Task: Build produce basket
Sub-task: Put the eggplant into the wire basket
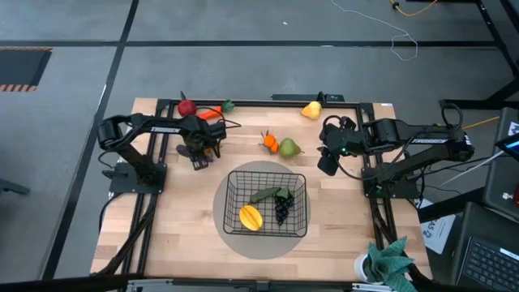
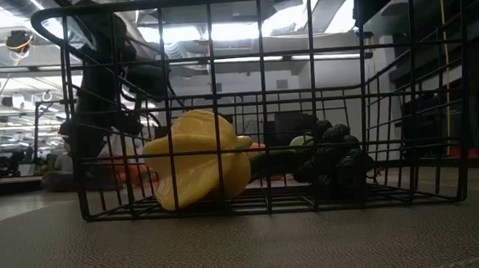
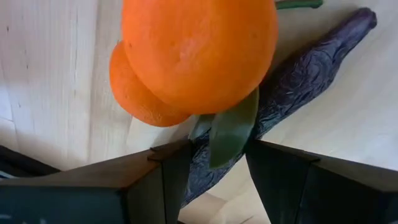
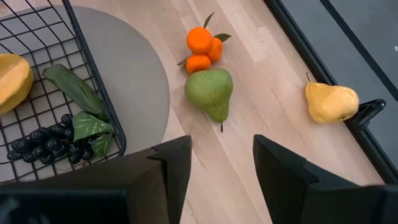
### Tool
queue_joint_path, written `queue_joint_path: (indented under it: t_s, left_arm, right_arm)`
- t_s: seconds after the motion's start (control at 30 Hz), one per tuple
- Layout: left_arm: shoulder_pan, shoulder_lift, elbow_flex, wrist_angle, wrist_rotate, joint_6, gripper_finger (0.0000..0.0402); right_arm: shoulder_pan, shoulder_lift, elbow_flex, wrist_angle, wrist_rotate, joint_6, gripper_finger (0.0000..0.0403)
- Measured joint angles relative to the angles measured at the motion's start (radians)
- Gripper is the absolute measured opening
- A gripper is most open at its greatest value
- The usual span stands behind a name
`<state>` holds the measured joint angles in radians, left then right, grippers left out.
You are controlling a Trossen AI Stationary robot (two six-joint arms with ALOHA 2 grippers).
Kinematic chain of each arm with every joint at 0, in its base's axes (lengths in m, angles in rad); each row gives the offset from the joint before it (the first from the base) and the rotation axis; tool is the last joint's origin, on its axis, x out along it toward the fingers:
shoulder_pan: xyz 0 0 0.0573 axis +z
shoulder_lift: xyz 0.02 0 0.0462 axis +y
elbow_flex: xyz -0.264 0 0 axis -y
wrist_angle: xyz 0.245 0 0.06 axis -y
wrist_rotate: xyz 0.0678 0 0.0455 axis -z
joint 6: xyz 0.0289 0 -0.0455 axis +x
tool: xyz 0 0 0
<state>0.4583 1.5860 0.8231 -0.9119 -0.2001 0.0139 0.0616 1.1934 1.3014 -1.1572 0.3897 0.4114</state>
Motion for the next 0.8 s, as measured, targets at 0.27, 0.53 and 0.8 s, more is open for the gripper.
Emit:
queue_joint_path:
  t_s: [0.27,0.53,0.8]
  left_arm:
    - [-0.005,0.01,0.001,-0.026,0.021,-0.069,0.0154]
    - [0.003,0.015,0.001,-0.064,0.111,-0.412,0.0154]
    - [0.002,0.016,0.0,-0.066,0.151,-0.527,0.0154]
  right_arm:
    - [0.0,0.0,0.0,0.0,0.0,0.0,0.0161]
    - [0.0,0.0,0.0,0.0,0.0,0.002,0.0161]
    - [0.0,0.0,0.0,0.0,0.0,0.002,0.0161]
